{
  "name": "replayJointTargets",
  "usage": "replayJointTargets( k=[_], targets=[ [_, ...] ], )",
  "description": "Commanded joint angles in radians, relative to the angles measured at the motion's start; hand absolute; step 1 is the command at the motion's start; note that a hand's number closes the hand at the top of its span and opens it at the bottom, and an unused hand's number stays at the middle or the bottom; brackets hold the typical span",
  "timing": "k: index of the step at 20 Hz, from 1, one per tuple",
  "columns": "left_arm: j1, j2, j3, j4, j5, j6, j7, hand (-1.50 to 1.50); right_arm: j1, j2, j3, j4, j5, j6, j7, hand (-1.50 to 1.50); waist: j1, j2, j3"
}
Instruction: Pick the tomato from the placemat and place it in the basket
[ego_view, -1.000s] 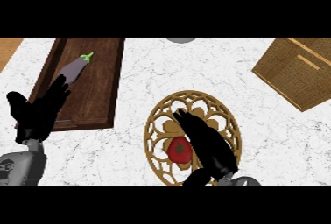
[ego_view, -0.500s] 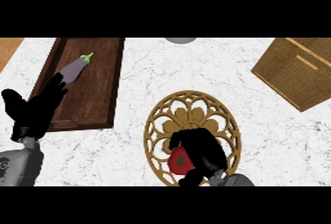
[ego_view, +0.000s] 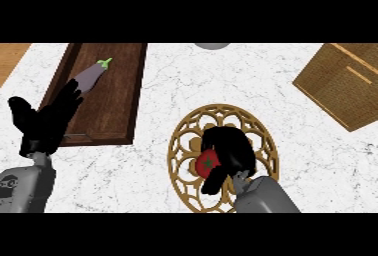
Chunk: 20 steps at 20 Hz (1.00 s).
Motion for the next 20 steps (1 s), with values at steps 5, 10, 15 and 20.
replayJointTargets(
  k=[5,10,15,20],
  targets=[
    [-0.049,-0.001,-0.025,0.012,0.003,-0.033,0.005,0.00,-0.318,0.009,-0.131,0.300,-0.037,-0.269,0.401,1.50,0.068,0.024,0.003],
    [-0.071,-0.018,-0.034,0.038,-0.012,-0.016,-0.007,0.00,-0.466,0.009,-0.123,0.375,-0.141,-0.558,0.385,1.50,0.071,0.025,0.004],
    [-0.059,-0.017,-0.030,0.048,-0.013,-0.014,0.004,0.00,-0.618,0.009,-0.109,0.382,-0.073,-0.768,0.346,1.50,0.051,0.013,0.003],
    [-0.002,-0.040,-0.053,-0.004,-0.037,0.009,-0.009,0.00,-0.823,0.009,-0.071,0.541,0.034,-0.844,0.549,1.50,0.046,0.004,0.001]
  ],
)
